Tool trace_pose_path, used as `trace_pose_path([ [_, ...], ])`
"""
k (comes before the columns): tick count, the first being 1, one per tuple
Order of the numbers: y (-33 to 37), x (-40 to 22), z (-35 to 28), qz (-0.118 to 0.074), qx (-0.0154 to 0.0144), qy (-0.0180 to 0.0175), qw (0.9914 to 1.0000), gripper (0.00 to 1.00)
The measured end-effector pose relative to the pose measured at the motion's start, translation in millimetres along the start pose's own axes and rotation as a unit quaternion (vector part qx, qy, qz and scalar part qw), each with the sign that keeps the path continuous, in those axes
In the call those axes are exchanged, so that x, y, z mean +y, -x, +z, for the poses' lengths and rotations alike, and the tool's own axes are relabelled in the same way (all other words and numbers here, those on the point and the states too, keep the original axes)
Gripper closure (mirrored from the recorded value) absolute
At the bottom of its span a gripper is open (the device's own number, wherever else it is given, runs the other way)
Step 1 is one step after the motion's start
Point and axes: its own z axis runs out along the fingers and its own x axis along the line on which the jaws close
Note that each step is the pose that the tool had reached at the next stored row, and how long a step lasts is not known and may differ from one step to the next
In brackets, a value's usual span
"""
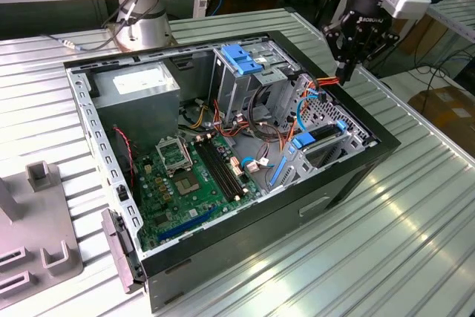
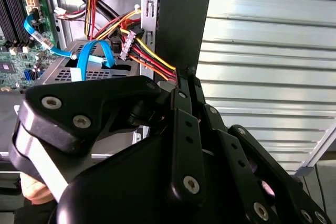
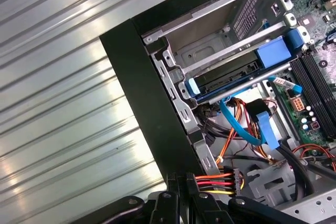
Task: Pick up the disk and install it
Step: 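Insert the first disk wire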
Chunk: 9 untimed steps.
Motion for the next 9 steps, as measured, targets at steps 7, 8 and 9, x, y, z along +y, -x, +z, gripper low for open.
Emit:
trace_pose_path([
  [7, 0.0, 0.0, -0.3, 0.0, 0.0, 0.0001, 1.0, 0.84],
  [8, 0.0, 0.0, -0.4, 0.0, 0.0001, 0.0001, 1.0, 0.84],
  [9, 0.2, 0.7, -0.5, 0.0, 0.0001, 0.0003, 1.0, 0.84],
])
